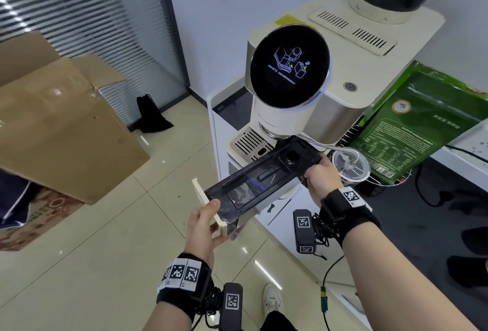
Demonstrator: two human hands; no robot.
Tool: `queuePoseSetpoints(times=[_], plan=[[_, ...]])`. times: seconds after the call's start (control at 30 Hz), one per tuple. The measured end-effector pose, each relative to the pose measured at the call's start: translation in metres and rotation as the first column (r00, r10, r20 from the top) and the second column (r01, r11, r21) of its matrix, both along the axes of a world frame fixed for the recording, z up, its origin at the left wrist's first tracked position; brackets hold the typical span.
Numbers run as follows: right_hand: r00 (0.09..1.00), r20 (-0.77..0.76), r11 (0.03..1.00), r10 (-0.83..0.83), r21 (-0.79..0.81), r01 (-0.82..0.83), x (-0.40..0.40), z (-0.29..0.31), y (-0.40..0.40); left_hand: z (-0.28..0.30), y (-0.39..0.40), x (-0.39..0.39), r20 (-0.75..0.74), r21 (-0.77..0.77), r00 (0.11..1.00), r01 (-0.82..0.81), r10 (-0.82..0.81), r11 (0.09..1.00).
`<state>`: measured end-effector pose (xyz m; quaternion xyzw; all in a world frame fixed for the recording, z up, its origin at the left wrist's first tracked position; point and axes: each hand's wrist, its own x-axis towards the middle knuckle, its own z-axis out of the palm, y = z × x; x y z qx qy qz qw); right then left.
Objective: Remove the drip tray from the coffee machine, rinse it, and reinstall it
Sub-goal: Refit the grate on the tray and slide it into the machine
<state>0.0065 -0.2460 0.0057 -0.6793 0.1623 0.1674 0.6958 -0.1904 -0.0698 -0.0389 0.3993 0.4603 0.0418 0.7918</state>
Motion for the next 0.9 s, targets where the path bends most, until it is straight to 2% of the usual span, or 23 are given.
queuePoseSetpoints(times=[0.27, 0.47, 0.63, 0.9], plan=[[0.997, 0.069, 0.998, -0.039, -0.037, 0.041, 0.039, 0.006, 0.004, 0.018, -0.005, 0.037, 0.077, -0.017, 0.996, 0.041, -0.040, 0.999], [0.994, 0.101, 0.998, 0.028, -0.056, -0.022, 0.024, 0.006, 0.009, 0.014, -0.007, 0.042, 0.090, -0.027, 0.996, 0.014, -0.012, 1.000], [0.996, 0.078, 0.987, 0.042, -0.156, -0.029, 0.019, 0.001, 0.009, 0.013, -0.010, 0.045, 0.084, -0.032, 0.996, 0.038, -0.035, 0.999], [0.991, 0.118, 0.987, 0.055, -0.158, -0.036, 0.024, 0.008, 0.000, 0.020, -0.022, 0.048, 0.116, -0.051, 0.991, 0.079, -0.072, 0.996]])
